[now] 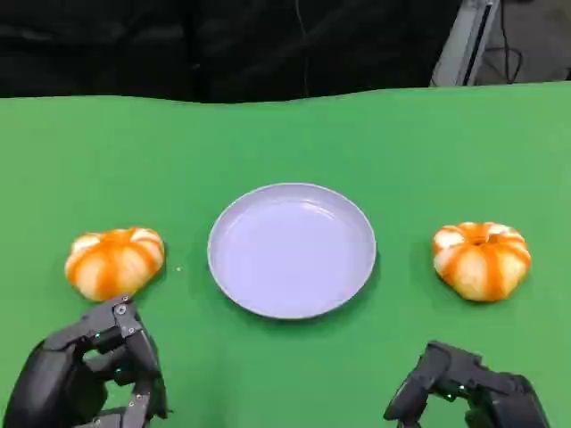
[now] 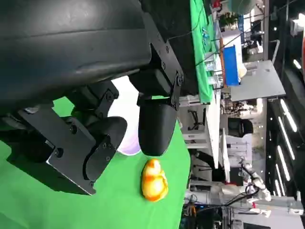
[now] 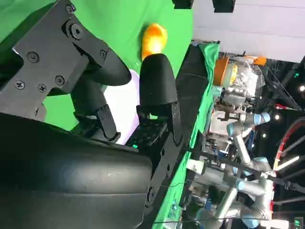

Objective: Grasp the bread from the table and place it into the plate.

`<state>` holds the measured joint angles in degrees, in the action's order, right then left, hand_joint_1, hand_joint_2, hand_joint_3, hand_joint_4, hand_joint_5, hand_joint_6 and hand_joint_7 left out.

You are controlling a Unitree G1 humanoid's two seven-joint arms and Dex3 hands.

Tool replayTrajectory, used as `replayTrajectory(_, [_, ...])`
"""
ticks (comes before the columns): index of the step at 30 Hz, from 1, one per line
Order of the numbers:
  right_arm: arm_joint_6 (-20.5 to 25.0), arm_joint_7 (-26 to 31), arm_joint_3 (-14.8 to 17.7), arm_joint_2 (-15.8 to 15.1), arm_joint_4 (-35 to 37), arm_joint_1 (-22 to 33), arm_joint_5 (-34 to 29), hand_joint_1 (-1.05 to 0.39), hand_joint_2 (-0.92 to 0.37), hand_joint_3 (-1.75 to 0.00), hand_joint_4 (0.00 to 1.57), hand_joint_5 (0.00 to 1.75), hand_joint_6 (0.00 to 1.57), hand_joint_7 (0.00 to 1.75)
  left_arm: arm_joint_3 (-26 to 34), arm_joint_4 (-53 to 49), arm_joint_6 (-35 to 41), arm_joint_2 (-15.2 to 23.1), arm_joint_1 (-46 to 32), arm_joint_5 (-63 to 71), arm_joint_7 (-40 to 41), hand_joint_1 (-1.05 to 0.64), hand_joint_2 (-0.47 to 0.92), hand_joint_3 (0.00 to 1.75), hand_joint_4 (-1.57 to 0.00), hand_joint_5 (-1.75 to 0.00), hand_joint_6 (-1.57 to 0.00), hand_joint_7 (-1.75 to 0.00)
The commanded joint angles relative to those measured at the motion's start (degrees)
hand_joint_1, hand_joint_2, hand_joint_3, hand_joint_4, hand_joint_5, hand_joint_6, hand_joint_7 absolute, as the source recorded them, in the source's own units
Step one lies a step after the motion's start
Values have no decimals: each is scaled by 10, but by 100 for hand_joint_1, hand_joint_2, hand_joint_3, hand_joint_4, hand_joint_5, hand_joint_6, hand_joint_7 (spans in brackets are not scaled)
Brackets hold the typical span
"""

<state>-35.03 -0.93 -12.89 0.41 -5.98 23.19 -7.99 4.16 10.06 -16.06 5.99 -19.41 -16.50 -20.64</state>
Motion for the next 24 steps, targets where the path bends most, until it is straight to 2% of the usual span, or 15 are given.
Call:
replayTrajectory(1, [-5,0,3,-3,-2,1,8,-6,-24,-146,79,163,84,134,5,2,-6,5,-3,-7,-6,5,42,143,-92,-175,-74,-171])
replayTrajectory(15, [-2,2,2,-2,-5,3,4,-7,-24,-146,78,163,84,134,8,4,-8,5,-2,-2,-1,8,43,143,-91,-175,-75,-171])
replayTrajectory(20, [-2,1,0,-1,-5,4,7,-7,-24,-145,79,163,85,134,13,-2,-26,3,2,0,0,7,47,135,-83,-170,-75,-159])
replayTrajectory(21, [-2,1,-1,-1,-5,4,7,-7,-24,-146,79,163,85,134,14,-3,-26,4,3,-4,-1,4,52,120,-76,-155,-72,-135])
replayTrajectory(22, [-2,1,-1,-1,-5,4,6,-7,-24,-146,79,163,85,134,16,-4,-26,4,4,-6,-2,3,56,112,-73,-148,-72,-123])
replayTrajectory(24, [-1,1,-1,-1,-5,4,6,-8,-23,-147,79,163,84,134,16,-4,-26,4,4,-8,-3,3,57,107,-71,-144,-73,-116])
